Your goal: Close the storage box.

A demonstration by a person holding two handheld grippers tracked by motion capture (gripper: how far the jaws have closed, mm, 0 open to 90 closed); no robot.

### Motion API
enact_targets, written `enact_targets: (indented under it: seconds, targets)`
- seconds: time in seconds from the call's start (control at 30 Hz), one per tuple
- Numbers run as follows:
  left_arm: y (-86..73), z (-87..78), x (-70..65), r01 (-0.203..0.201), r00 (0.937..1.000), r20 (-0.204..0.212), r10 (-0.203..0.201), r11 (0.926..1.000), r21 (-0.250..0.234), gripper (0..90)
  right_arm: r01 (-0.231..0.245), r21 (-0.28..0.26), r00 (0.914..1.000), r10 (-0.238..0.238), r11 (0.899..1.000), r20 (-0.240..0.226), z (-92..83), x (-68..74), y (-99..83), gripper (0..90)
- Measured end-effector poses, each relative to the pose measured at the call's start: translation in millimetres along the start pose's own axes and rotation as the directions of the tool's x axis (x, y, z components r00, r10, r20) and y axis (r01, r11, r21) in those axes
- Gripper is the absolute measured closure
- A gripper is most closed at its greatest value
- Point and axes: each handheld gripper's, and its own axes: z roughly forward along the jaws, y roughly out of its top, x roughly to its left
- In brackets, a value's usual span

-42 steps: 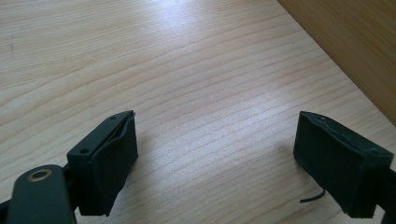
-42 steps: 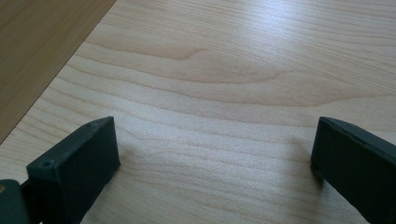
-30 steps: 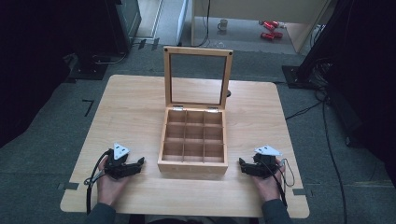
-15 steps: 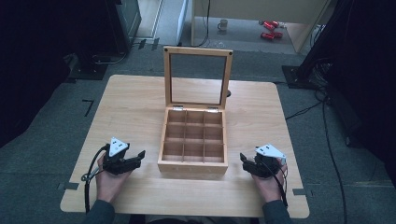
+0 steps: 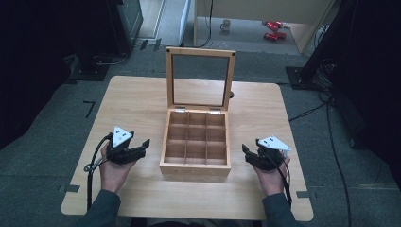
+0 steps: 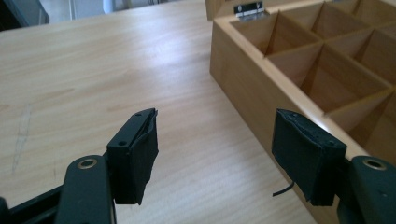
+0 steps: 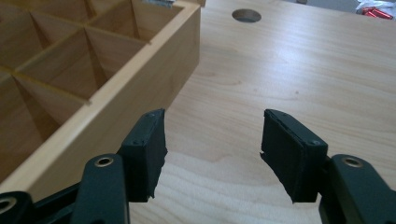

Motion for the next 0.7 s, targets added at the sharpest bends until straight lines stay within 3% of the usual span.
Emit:
enact_targets:
  seconds: [0.17, 0.5, 0.7]
  targets:
    - [14.4, 1.6, 1.3, -0.003, 1.0, -0.001, 0.003, 0.9996, -0.028, 32.2, -0.023, -0.016, 0.9996, 0.023, 1.0, -0.014, 2.0, -2.8, 11.2, 41.5]
    - [41.0, 12.5, -1.1, -0.016, 0.9998, 0.006, 0.017, 0.9987, -0.049, 33.5, -0.015, -0.05, 0.9993, 0.013, 0.999, -0.036, 4.3, -0.6, 36.4, 45.9]
    - [53.5, 21.9, 1.2, 0.011, 0.9997, 0.022, -0.01, 0.9988, -0.048, 37.3, -0.018, -0.061, 0.9991, 0.016, 0.998, -0.04, 11.3, -0.7, 48.5, 50.6]
